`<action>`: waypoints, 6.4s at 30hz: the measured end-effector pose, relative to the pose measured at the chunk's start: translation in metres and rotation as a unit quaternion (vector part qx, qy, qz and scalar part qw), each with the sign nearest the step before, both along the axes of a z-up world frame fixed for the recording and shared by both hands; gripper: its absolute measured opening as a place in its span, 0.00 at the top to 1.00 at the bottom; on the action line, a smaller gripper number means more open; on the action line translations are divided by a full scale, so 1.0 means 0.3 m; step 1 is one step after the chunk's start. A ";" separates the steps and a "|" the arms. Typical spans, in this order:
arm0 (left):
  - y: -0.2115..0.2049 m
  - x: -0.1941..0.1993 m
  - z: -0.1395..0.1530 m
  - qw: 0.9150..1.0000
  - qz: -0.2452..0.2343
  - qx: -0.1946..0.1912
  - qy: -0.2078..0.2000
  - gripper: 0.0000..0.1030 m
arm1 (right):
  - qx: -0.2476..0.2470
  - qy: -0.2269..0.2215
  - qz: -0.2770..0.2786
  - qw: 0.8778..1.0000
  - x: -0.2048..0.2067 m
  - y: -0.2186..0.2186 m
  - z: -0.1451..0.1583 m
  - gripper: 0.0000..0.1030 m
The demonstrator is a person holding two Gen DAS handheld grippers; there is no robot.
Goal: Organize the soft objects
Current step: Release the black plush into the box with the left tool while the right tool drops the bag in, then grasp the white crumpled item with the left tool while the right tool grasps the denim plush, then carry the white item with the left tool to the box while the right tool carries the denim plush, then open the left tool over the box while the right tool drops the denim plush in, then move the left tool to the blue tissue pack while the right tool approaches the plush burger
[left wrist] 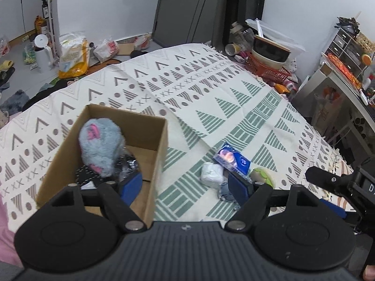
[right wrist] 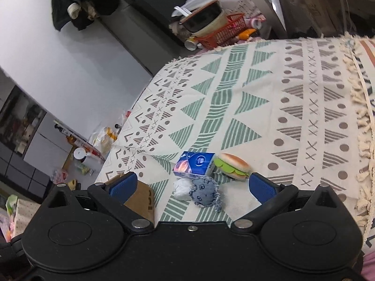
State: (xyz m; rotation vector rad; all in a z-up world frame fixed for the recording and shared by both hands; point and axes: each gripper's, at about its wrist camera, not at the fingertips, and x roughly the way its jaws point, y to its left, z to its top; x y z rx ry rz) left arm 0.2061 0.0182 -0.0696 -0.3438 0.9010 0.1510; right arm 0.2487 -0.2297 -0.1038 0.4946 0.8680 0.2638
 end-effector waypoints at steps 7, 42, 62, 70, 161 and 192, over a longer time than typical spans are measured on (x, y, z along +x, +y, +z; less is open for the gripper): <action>-0.041 0.046 -0.037 1.000 -0.007 -0.005 -0.001 0.24 | 0.012 0.027 -0.013 0.999 0.033 -0.041 -0.060 0.02; -0.111 0.355 -0.397 0.995 0.005 -0.056 0.089 0.60 | 0.058 0.145 0.020 0.988 0.224 0.030 -0.347 0.46; -0.101 0.358 -0.386 0.993 0.013 -0.080 0.089 0.70 | 0.026 0.112 0.049 0.992 0.241 0.099 -0.362 0.75; -0.098 0.303 -0.302 0.996 0.015 -0.067 0.063 0.70 | 0.026 0.084 0.041 0.995 0.209 0.081 -0.274 0.75; 0.388 -0.084 -0.117 0.991 0.113 -0.040 0.058 0.45 | -0.030 0.000 0.159 0.987 -0.047 0.494 -0.014 0.29; -0.010 0.080 -0.008 0.998 0.036 0.032 0.030 0.23 | -0.055 0.011 0.038 0.998 0.023 0.125 0.005 0.00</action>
